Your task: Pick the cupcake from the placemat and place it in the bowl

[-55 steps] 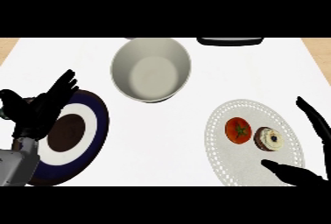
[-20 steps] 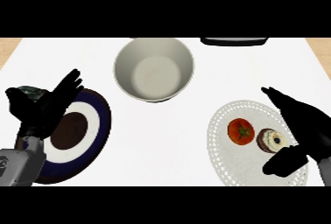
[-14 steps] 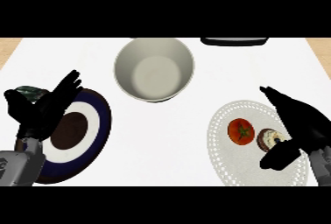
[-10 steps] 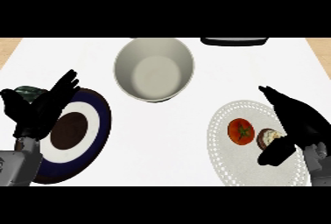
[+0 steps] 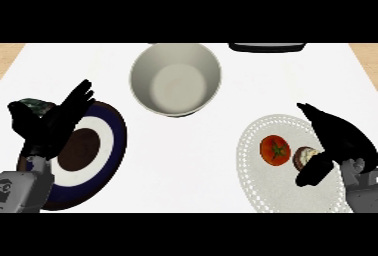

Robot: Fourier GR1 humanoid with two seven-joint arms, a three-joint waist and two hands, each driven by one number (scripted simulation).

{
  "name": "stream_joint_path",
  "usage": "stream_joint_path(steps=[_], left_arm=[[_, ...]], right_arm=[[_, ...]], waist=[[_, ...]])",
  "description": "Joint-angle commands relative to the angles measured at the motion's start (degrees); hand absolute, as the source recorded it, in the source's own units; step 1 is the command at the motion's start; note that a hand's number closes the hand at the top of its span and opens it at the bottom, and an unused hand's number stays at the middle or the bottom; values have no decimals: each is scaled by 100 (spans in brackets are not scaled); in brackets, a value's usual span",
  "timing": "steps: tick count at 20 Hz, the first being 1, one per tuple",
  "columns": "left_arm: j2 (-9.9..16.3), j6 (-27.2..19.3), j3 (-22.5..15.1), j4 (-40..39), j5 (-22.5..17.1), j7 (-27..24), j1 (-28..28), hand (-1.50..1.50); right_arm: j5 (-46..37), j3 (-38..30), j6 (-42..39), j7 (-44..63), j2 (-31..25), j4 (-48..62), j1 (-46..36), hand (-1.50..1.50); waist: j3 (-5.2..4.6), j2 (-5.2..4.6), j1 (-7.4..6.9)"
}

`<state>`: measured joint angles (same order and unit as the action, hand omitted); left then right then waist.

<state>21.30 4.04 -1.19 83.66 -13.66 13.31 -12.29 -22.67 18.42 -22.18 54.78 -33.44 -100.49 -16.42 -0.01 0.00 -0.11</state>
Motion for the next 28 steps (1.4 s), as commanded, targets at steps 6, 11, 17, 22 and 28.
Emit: stream_joint_path(steps=[6, 11, 17, 22, 28], left_arm=[[-224, -88, 101, 255, 196, 452, -195, 0], [-176, 268, 331, 265, 213, 248, 23, 0], [-363, 466, 435, -224, 455, -269, 41, 0], [-411, 495, 587, 434, 356, 361, 142, 0], [-648, 413, 494, 133, 736, 34, 128, 0]], right_arm=[[-489, -38, -305, 180, 560, 435, 90, -150], [-980, -413, -99, -710, 633, 1205, 207, -150], [-1396, -546, -13, -1081, 1050, 1893, 1, -150], [-1511, -969, -323, -1211, 1096, 1929, 25, -150], [-2143, -728, 220, -1953, 1191, 1934, 385, 150]], waist=[[1, 1, 2], [1, -1, 5], [1, -7, -3], [1, 1, -4], [1, -2, 7]])
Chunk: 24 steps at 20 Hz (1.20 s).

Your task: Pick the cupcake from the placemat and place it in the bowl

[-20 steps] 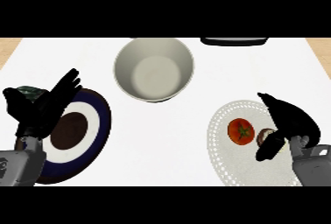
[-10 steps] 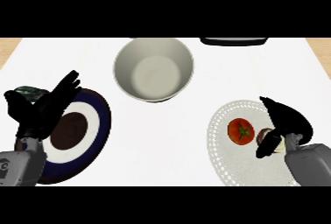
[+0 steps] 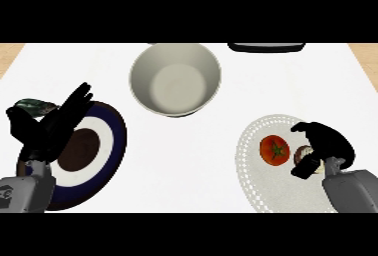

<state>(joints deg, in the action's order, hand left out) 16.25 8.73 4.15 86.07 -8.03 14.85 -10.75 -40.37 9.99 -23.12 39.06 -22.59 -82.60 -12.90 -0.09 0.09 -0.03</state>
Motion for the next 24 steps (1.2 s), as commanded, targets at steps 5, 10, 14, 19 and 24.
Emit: stream_joint_path(steps=[5, 10, 14, 19, 24], left_arm=[[4, 163, 229, -29, 11, 68, -95, 0], [55, 325, 415, -405, 14, -7, -356, 0], [78, 519, 402, 125, -67, 110, 43, 0], [-172, 53, 273, 132, 103, 390, -184, 0], [107, 373, 543, -241, -8, 85, -264, 0]], right_arm=[[-504, -289, 411, -933, 50, 648, -339, 150], [-797, -234, 623, -1180, 204, 378, 72, 150], [-831, -257, 321, -1019, 310, -26, -3, 150], [-1479, 646, 788, 921, 1495, -1670, 1388, 150], [-2282, 1614, 804, 1763, 1746, -3123, 2225, 150]], waist=[[10, -10, -17], [9, -9, 11], [9, -3, -5], [4, 35, 125], [3, 8, 91]])
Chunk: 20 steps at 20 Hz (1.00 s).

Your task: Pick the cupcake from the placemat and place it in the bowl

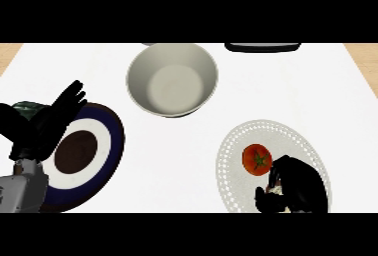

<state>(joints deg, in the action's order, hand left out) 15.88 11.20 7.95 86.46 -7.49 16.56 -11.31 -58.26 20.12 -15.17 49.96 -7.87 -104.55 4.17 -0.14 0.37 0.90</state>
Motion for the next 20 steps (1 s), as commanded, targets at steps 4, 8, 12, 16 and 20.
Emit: stream_joint_path(steps=[4, 8, 12, 16, 20], left_arm=[[-213, -193, -119, 387, 54, 285, 52, 0], [-41, -95, 72, -46, 37, 122, -309, 0], [-154, 102, -131, -179, 139, -190, -18, 0], [-21, 179, 0, -113, 19, -113, -56, 0], [-121, 35, -100, -89, 162, -74, -76, 0]], right_arm=[[-812, 1128, -478, 1029, 260, -1926, 614, 150], [-1534, 1928, -1090, 1703, 644, -2679, 373, 150], [-1563, 2193, -1947, 2327, 775, -3029, -213, 150], [-2078, 2772, -2386, 2537, 780, -3454, -411, 150], [-1914, 2482, -2516, 2465, 781, -3331, -949, 150]], waist=[[11, -10, -58], [5, -13, -45], [0, -27, -85], [-19, -7, -88], [-28, -49, -142]])
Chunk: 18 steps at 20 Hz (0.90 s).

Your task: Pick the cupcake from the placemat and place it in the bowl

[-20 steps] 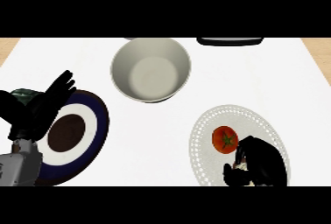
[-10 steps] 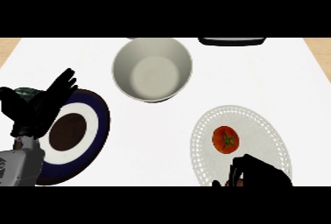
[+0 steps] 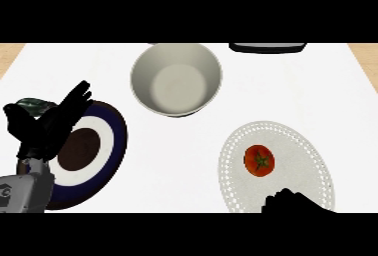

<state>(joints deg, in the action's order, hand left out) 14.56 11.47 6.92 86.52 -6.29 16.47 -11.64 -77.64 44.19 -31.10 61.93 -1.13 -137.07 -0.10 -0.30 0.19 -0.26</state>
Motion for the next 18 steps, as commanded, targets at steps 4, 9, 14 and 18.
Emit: stream_joint_path(steps=[4, 9, 14, 18], left_arm=[[30, 60, 13, -11, -43, 52, -68, 0], [41, 7, 49, -117, -38, 127, -340, 0], [-10, 33, -34, -19, -22, 107, -290, 0], [-112, 34, -150, -138, 54, 31, -273, 0]], right_arm=[[178, -75, -1040, 1271, 108, -156, -992, 150], [850, -367, -68, 1470, 109, 215, -1538, 150], [1343, -836, 235, 1612, 109, 848, -2349, 150], [1705, -1408, 278, 1656, 109, 1480, -3349, 150]], waist=[[-13, -16, -74], [-6, -58, -142], [-9, -48, -265], [-12, -49, -291]])
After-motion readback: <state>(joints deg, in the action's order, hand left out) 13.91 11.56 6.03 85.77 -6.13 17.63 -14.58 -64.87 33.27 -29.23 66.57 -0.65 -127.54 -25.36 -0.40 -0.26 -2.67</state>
